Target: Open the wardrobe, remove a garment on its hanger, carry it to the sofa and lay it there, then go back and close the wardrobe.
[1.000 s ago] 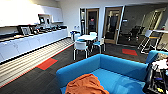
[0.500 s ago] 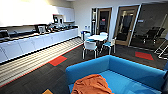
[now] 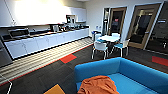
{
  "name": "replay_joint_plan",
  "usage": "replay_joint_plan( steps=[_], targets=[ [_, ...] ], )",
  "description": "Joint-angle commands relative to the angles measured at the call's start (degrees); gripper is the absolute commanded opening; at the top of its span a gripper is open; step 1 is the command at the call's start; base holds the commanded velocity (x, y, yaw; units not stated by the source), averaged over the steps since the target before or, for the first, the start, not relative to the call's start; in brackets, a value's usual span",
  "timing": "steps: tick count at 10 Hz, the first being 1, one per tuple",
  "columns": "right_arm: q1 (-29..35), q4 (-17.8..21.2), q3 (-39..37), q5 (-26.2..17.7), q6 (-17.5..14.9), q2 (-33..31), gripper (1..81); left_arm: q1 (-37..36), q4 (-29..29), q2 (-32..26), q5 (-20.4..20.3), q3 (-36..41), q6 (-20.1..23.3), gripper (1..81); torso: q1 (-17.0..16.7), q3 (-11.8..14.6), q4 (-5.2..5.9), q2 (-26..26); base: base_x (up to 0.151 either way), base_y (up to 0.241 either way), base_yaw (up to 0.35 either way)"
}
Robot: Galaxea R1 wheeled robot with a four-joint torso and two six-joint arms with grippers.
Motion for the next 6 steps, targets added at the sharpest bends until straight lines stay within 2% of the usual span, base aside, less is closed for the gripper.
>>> replay_joint_plan(
  steps=[1,6],
  targets=[
    [1.49,-0.29,0.18,-2.73,-0.14,0.23,81.1,-2.23,0.89,-0.29,2.36,0.21,0.61,81.1,0.00,0.00,0.02,0.00,0.000,0.000,0.305],
    [1.57,-0.29,0.18,-2.73,-0.05,0.23,81.1,-2.23,2.91,0.76,4.12,0.12,0.69,81.1,0.00,0.00,0.00,0.00,0.000,0.000,0.306]
  ],
)
